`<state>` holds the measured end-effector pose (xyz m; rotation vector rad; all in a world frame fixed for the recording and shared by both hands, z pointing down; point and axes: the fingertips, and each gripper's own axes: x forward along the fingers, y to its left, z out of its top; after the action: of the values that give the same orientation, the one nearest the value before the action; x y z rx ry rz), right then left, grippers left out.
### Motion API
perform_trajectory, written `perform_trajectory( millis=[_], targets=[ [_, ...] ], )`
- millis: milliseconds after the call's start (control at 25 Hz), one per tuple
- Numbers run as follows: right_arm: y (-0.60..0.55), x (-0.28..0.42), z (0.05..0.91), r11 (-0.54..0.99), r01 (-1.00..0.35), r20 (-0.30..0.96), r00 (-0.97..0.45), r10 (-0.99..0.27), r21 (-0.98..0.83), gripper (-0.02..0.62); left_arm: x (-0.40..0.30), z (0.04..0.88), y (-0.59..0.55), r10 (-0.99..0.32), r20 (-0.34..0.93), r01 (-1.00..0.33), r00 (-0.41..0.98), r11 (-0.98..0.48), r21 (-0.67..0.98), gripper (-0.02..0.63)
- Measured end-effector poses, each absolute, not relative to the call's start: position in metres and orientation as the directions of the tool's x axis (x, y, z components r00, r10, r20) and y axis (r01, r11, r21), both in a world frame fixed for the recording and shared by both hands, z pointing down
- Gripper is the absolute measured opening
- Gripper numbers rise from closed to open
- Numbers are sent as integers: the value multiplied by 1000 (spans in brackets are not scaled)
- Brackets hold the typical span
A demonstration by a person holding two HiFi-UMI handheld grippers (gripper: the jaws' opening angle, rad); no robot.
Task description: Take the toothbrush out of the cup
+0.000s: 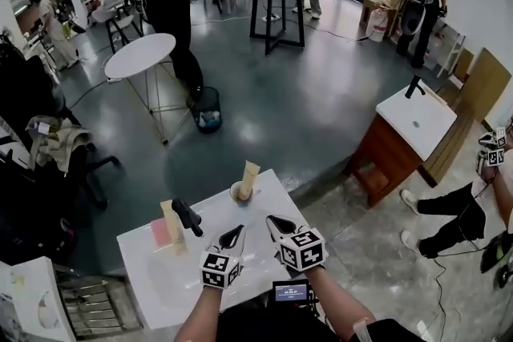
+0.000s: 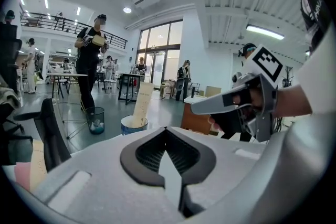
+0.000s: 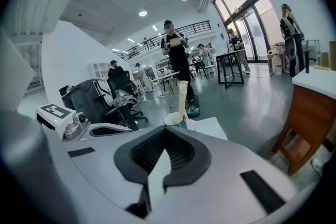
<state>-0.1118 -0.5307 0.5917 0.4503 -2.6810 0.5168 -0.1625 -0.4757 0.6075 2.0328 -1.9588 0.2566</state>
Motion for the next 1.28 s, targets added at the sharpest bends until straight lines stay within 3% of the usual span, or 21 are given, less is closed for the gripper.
perform_trajectory(
  millis=[1280],
  targets=[
    [-544, -155, 599, 916, -312, 460, -872, -170, -253, 9, -203, 589, -491, -961, 275, -996, 32, -7, 93, 9]
  ],
)
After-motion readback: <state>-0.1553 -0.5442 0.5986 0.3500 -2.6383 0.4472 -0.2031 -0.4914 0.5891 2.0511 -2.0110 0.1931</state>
